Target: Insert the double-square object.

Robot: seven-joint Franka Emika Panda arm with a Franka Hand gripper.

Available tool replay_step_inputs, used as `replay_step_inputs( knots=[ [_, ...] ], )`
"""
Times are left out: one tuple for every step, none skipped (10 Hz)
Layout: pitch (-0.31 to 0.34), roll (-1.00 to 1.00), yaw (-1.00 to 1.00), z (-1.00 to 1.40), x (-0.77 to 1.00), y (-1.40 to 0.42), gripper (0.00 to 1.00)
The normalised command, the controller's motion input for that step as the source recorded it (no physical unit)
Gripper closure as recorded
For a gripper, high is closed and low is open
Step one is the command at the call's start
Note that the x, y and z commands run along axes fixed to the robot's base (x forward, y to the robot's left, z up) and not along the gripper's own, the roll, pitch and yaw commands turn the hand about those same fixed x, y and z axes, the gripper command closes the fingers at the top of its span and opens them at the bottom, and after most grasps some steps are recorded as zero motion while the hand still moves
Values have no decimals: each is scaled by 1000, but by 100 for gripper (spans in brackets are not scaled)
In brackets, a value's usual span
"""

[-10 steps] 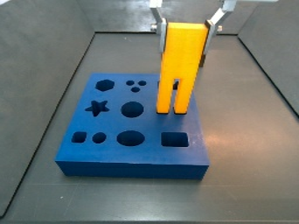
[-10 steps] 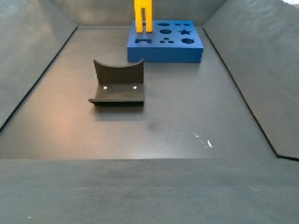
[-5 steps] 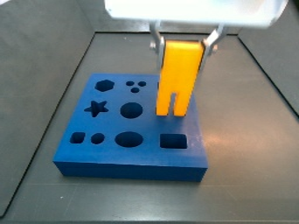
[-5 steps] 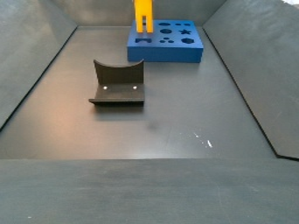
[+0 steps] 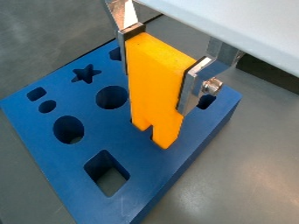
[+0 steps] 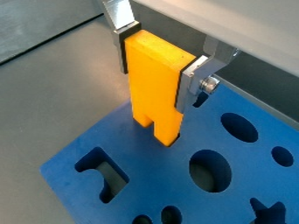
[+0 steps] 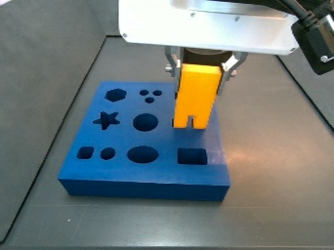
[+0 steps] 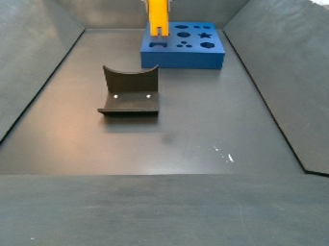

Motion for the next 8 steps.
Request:
replay_step_inputs(
  knots=[
    [-43, 91, -17, -820, 0, 0, 100],
    [-44, 0, -6, -477, 0, 0, 100],
    [-37, -7, 0, -394, 0, 31, 100],
    [0, -71, 0, -697, 0, 77, 100],
    [0, -87, 0, -931, 0, 171, 100],
    [-37, -23, 0, -643, 0, 49, 100],
    [0, -29, 0, 0, 0, 14, 100],
    [0, 0, 0, 0, 0, 0, 100]
  ],
)
